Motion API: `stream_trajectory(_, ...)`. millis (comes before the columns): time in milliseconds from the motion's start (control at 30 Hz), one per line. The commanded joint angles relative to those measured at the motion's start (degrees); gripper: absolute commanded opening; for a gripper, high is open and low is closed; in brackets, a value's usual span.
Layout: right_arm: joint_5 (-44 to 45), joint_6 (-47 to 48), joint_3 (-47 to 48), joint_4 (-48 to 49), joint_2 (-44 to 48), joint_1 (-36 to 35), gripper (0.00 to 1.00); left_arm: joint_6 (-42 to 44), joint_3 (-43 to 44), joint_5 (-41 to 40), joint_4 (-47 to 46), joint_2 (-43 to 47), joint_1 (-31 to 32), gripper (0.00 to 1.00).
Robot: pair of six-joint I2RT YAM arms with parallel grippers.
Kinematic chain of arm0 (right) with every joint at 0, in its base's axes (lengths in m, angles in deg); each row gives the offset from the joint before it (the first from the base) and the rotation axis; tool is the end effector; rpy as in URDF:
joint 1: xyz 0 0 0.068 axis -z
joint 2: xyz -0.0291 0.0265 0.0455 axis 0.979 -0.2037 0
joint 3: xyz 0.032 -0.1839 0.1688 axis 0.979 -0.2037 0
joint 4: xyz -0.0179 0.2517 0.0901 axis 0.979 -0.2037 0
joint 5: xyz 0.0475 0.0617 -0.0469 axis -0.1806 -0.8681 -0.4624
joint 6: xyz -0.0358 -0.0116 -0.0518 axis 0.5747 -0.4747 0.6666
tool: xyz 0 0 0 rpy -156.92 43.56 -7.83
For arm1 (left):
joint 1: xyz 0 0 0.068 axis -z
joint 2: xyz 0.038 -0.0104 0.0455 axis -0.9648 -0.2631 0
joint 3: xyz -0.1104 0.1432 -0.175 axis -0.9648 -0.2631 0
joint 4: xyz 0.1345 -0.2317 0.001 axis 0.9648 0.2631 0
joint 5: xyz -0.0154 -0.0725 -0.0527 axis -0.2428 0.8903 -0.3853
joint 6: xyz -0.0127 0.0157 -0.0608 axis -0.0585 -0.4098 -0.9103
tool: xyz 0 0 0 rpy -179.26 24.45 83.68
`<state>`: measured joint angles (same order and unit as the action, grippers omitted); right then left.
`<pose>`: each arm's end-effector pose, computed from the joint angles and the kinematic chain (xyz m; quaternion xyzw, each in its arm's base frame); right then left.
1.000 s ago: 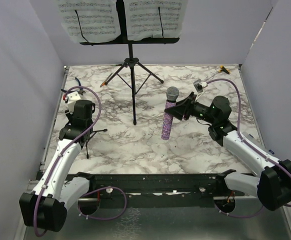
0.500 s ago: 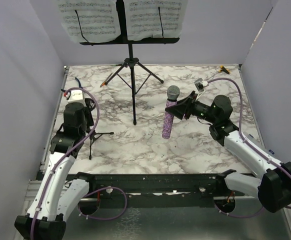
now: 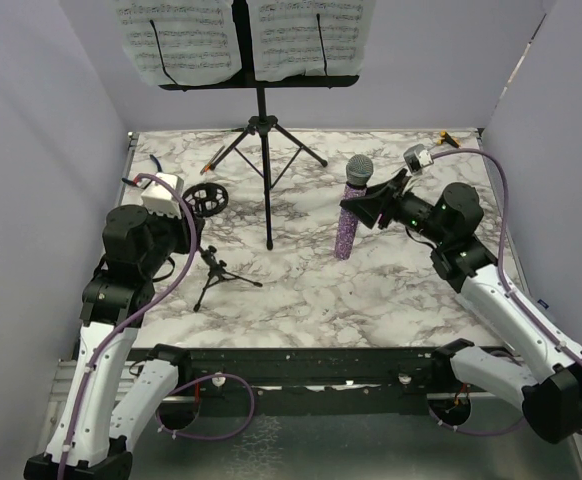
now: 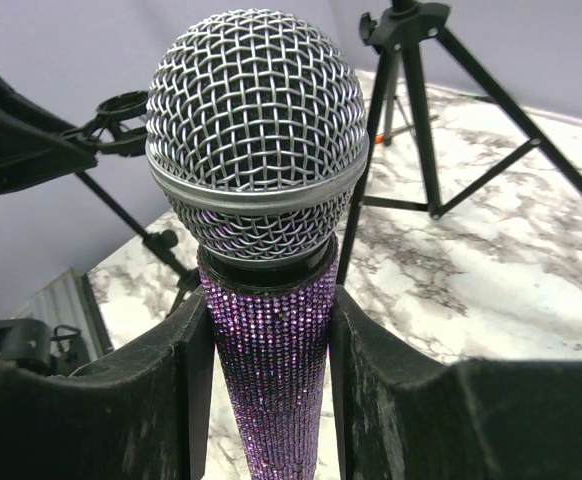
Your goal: Set up the instrument practice props
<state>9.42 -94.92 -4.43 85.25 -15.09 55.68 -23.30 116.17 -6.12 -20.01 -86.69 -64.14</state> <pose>0.2405 0.1282 0.3321 -0.2092 0.6573 0.4336 0.5799 0.1746 -0.0356 0.3607 0.0674 0.8053 -0.0954 0.5813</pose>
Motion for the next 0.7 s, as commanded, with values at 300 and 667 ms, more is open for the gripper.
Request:
stream_trajectory(300, 10.2, 3.3, 2.9, -4.8, 3.8, -0.1, 0.0, 5.5, 5.4, 28.9, -7.2, 0.5, -0.1, 0.0)
stream_trajectory(667, 4.9, -1.7, 2.3, -3.5, 1.7, 3.7, 0.0, -2.5, 2.7, 41.5, -24.5, -0.8, -0.1, 0.0)
